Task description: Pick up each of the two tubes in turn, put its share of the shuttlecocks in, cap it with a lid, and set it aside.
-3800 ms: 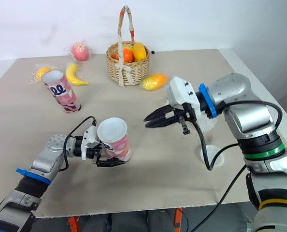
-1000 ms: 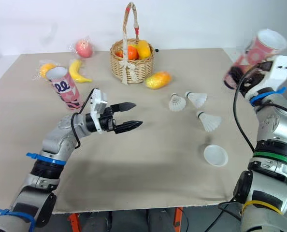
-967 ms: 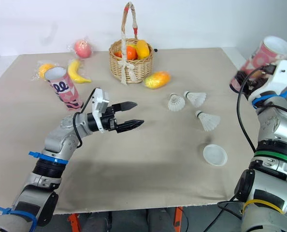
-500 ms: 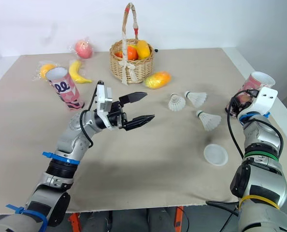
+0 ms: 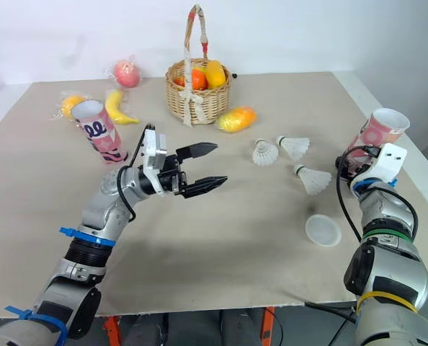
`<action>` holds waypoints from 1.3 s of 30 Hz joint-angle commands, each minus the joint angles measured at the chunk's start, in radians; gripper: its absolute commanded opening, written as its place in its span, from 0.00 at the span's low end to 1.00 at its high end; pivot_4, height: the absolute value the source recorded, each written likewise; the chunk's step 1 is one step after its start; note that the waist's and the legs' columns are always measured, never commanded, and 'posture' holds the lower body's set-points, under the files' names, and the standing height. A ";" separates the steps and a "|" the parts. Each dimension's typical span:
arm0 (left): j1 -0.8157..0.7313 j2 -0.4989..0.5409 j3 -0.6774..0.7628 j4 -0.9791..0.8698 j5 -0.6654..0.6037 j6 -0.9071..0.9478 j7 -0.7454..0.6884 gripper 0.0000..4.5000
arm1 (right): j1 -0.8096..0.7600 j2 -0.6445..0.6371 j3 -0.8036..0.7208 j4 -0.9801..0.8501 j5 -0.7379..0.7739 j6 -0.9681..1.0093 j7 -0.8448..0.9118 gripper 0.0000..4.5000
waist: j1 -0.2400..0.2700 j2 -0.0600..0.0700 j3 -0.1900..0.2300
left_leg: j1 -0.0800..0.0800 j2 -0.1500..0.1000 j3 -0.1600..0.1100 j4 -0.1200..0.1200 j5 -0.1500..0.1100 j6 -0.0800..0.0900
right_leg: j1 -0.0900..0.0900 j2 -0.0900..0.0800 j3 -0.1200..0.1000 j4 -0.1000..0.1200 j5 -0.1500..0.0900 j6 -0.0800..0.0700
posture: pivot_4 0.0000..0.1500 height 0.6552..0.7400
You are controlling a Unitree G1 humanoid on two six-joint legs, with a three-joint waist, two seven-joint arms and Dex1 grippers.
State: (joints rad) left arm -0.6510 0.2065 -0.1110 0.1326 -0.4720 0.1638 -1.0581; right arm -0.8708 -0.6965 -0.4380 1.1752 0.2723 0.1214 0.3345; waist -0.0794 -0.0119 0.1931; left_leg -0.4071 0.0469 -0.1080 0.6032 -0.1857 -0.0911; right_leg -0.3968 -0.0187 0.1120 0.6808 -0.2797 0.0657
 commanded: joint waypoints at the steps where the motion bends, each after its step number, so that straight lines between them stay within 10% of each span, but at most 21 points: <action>1: 0.003 0.008 0.014 -0.046 -0.021 0.009 -0.010 1.00 | 0.018 -0.047 -0.014 -0.085 0.023 0.019 0.044 0.99 | 0.000 0.000 0.000 | 0.000 0.000 0.000 0.000 0.000 0.000 | 0.000 0.000 0.000 0.000 0.000 0.000 | 1.00 1.00; 13: 0.015 0.051 0.057 -0.054 -0.070 0.051 -0.024 1.00 | 0.275 -0.060 -0.007 -0.466 0.073 0.260 0.186 0.99 | 0.001 0.000 0.000 | 0.001 -0.001 0.000 0.002 0.000 0.000 | 0.003 -0.002 -0.001 0.000 0.000 0.002 | 1.00 1.00; 39: 0.033 0.067 0.077 -0.096 -0.094 0.083 -0.011 1.00 | 0.208 -0.148 0.151 -0.258 -0.033 0.369 0.363 0.99 | 0.001 -0.001 0.000 | 0.003 -0.001 0.000 0.005 0.002 0.000 | 0.008 -0.001 -0.001 -0.002 0.000 0.010 | 1.00 1.00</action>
State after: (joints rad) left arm -0.6180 0.2646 -0.0593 0.0852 -0.5502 0.2469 -1.0735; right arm -0.6783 -0.8381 -0.3102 0.8780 0.2542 0.4499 0.6688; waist -0.0781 -0.0128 0.1931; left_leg -0.4043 0.0457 -0.1082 0.6083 -0.1839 -0.0910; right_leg -0.3888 -0.0200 0.1113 0.6785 -0.2799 0.0760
